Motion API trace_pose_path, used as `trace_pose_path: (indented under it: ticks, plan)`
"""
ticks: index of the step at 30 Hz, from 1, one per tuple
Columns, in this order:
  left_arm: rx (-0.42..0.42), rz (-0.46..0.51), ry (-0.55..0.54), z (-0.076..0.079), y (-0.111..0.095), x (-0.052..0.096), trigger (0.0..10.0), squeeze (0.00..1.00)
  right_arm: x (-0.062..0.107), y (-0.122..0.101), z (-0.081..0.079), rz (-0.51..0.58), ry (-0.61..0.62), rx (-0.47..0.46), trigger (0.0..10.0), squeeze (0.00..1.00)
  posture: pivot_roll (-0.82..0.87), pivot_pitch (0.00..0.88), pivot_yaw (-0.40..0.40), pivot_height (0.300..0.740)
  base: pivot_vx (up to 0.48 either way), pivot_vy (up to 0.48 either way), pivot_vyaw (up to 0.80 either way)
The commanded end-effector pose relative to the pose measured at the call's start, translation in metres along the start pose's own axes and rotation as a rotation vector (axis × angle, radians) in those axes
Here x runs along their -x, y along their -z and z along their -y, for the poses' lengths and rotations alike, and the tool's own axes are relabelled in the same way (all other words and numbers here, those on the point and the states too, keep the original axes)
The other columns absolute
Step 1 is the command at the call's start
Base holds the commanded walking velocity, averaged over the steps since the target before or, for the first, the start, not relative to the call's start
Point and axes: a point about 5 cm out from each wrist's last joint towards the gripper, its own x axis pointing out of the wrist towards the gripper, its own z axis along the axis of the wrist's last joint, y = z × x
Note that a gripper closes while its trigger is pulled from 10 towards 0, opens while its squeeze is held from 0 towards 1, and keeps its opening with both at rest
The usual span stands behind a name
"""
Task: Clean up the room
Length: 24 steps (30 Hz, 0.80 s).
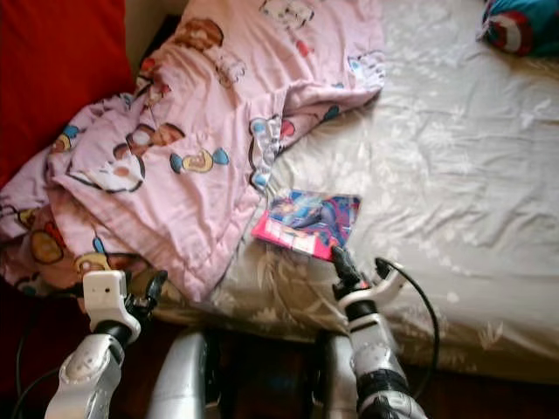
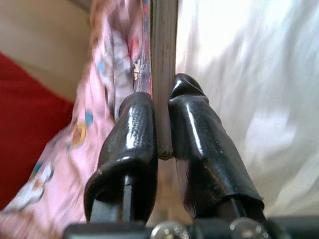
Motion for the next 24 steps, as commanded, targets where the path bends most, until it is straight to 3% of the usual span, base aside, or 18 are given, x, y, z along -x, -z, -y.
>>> trace_pose_path:
  ticks: [1,2,3,4,9,16,24]
  plan:
    - [-0.012,-0.021,-0.012,-0.002,0.006,0.003,10.0,0.0,0.0,-0.007,-0.004,0.032,-0.003,0.051,0.0,0.0,0.04,0.141,-0.009,0.602,0.0,0.0,0.0]
    - [-0.01,-0.019,-0.012,-0.001,0.006,0.001,10.0,0.0,0.0,-0.01,-0.005,0.039,0.003,0.093,0.0,0.0,0.03,0.136,-0.014,0.602,0.0,0.0,0.0]
    - [-0.004,-0.019,-0.012,0.0,0.007,0.0,10.0,0.0,0.0,-0.014,-0.006,0.044,0.035,0.182,10.0,0.0,0.02,0.127,-0.02,0.602,0.0,0.0,0.0]
    - [-0.004,-0.019,-0.012,0.0,0.007,0.0,10.0,0.0,0.0,-0.014,-0.006,0.044,0.035,0.182,10.0,0.0,0.02,0.127,-0.02,0.602,0.0,0.0,0.0]
    - [0.015,-0.034,-0.015,0.006,0.017,-0.004,10.0,0.0,0.003,-0.027,-0.019,0.065,0.064,0.554,10.0,0.0,0.0,0.105,-0.028,0.602,0.0,0.0,0.0]
    - [0.03,-0.045,-0.02,0.007,0.022,-0.005,10.0,0.0,0.003,-0.035,-0.022,0.083,0.103,0.631,10.0,0.0,0.0,0.081,-0.038,0.622,0.0,0.0,0.0]
    - [0.042,-0.065,-0.023,0.01,0.033,-0.004,10.0,0.0,0.005,-0.024,-0.021,0.039,0.135,0.663,10.0,0.0,0.0,0.058,-0.048,0.657,0.0,0.0,0.0]
